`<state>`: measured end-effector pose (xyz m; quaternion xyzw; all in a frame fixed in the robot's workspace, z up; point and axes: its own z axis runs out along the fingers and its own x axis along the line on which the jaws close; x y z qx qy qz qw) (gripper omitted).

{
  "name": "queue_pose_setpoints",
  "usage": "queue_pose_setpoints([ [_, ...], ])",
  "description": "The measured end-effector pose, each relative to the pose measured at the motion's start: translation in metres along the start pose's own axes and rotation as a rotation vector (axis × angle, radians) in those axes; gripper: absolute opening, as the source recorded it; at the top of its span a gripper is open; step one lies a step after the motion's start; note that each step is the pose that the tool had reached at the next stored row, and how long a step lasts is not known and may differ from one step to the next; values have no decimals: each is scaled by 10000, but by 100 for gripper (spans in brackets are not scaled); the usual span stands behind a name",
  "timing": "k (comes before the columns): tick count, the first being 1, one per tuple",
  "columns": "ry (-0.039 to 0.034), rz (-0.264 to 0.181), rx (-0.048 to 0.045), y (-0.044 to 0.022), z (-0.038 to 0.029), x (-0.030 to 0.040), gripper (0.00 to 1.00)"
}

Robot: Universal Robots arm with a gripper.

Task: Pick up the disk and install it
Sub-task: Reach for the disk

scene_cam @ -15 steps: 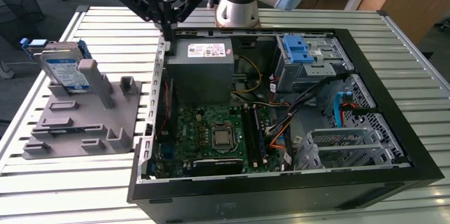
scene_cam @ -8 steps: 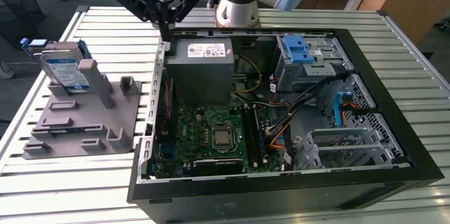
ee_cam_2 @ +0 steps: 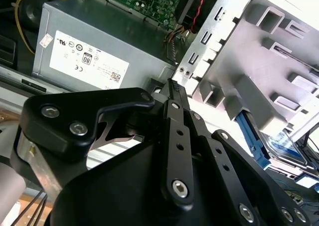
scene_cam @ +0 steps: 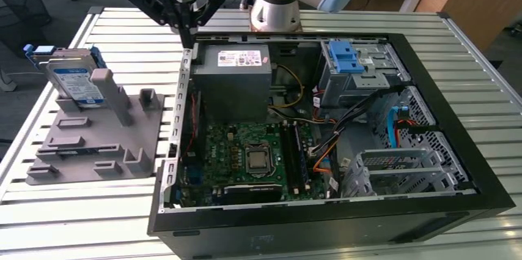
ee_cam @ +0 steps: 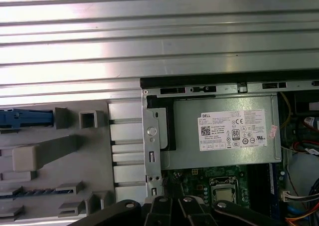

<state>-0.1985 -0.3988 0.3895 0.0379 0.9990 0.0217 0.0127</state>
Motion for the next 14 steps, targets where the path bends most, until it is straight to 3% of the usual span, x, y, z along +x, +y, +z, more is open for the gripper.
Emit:
queue_pose_setpoints([
  [14, 2, 0, 0, -3, 8, 34, 11],
])
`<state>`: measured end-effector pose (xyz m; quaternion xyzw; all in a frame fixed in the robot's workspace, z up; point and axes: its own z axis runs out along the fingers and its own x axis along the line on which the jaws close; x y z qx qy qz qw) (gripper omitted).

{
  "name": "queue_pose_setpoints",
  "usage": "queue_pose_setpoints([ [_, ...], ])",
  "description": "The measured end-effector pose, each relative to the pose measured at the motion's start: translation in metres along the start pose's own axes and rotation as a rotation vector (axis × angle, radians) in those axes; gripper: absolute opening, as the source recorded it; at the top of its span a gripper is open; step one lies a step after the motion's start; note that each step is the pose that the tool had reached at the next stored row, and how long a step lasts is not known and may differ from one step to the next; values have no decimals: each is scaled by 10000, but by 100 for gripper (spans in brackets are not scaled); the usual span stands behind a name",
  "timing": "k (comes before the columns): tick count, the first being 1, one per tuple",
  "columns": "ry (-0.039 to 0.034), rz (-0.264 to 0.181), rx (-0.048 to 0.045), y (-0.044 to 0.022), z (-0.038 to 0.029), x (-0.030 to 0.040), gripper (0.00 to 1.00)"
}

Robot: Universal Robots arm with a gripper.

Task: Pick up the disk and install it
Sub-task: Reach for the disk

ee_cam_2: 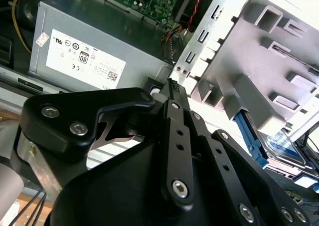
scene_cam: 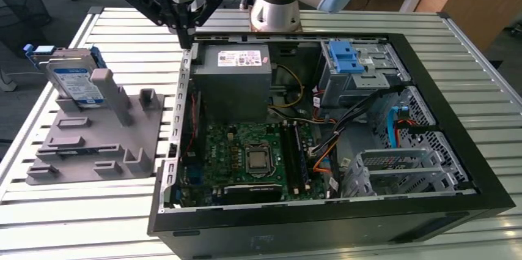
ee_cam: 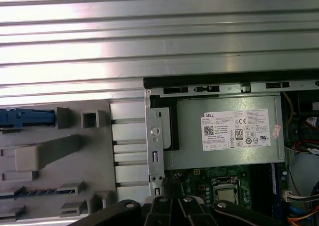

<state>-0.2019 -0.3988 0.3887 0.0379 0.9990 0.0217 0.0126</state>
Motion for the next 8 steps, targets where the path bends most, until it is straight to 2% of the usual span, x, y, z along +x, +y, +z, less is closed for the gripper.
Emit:
queue_pose_setpoints([
  [8, 0, 0, 0, -3, 2, 36, 11],
])
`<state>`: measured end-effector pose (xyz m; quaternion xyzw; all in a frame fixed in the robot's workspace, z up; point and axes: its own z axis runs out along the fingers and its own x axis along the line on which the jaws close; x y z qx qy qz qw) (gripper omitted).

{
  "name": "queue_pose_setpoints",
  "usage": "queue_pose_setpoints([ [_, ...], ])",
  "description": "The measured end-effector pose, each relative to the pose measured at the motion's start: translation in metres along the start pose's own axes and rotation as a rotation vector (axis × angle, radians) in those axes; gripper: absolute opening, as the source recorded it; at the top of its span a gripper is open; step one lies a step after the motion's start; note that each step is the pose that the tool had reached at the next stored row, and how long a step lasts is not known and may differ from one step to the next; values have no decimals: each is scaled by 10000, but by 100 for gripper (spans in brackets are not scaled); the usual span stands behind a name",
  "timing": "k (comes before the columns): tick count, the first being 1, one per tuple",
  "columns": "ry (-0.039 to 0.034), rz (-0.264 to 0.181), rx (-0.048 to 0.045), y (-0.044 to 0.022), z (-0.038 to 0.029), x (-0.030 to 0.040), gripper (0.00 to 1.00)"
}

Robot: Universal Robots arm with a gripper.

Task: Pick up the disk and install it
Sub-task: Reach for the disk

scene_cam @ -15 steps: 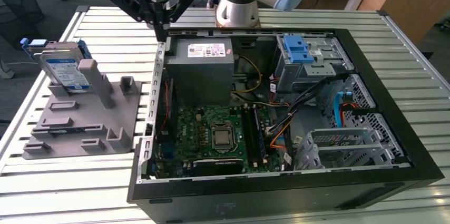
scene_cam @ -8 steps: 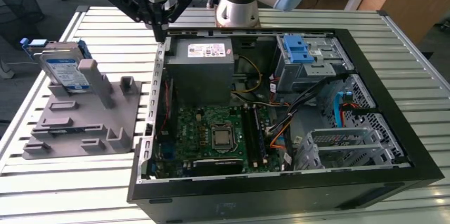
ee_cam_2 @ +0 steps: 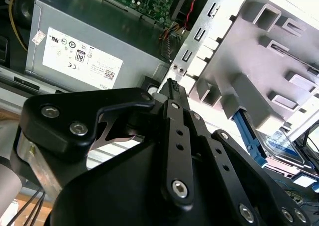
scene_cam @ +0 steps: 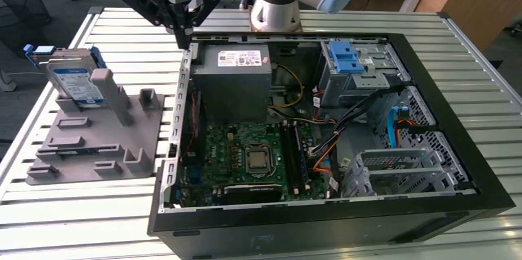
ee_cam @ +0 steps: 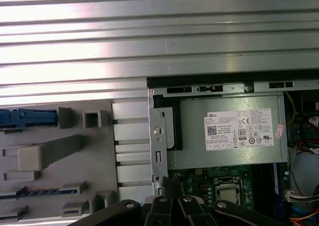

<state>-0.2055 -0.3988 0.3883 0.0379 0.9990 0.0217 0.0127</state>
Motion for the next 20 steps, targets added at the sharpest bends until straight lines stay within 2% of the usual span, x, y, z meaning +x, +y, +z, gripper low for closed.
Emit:
queue_pose_setpoints([
  [10, 0, 0, 0, -3, 0, 34, 11],
  [12, 1, 0, 0, -12, 0, 151, 11],
  [20, 21, 0, 2, -12, 1, 153, 11],
])
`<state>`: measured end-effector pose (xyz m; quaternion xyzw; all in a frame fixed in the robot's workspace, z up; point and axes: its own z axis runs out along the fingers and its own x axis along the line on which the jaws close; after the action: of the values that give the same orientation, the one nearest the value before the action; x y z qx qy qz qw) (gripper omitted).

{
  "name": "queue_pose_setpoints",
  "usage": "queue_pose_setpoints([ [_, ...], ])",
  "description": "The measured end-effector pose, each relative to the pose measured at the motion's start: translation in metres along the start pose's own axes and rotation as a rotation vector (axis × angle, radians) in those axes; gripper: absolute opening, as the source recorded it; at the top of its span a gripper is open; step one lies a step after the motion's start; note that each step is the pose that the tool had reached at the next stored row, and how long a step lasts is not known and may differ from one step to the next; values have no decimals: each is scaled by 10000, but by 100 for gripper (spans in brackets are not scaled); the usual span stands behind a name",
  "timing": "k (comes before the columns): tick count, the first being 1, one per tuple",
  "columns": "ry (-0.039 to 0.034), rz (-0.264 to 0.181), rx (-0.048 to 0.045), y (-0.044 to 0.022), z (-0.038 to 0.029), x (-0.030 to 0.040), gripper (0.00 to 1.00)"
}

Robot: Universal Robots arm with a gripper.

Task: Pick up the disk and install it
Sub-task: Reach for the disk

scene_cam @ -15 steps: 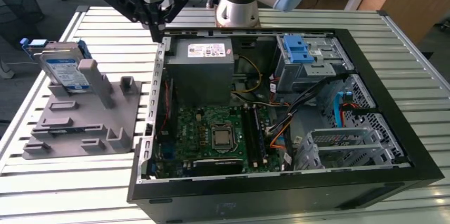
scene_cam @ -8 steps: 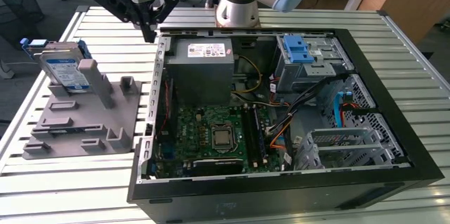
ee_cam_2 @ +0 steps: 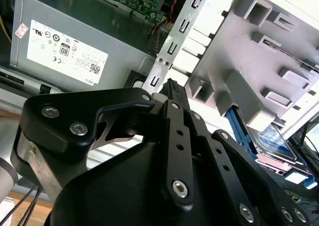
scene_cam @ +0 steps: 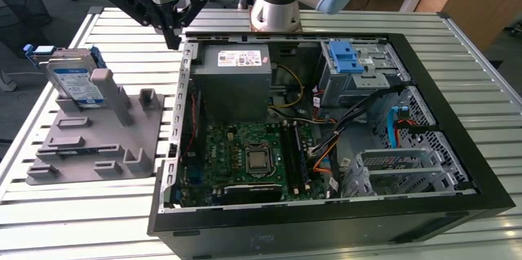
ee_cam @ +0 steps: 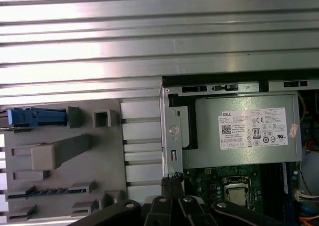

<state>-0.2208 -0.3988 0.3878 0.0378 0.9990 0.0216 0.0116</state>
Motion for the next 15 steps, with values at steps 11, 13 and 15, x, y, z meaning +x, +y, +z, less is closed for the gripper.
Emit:
queue_pose_setpoints([
  [11, 0, 1, 0, -2, 3, 26, 11],
  [13, 1, 1, 0, -2, 3, 30, 11],
  [15, 0, 1, 0, -3, 3, 34, 11],
])
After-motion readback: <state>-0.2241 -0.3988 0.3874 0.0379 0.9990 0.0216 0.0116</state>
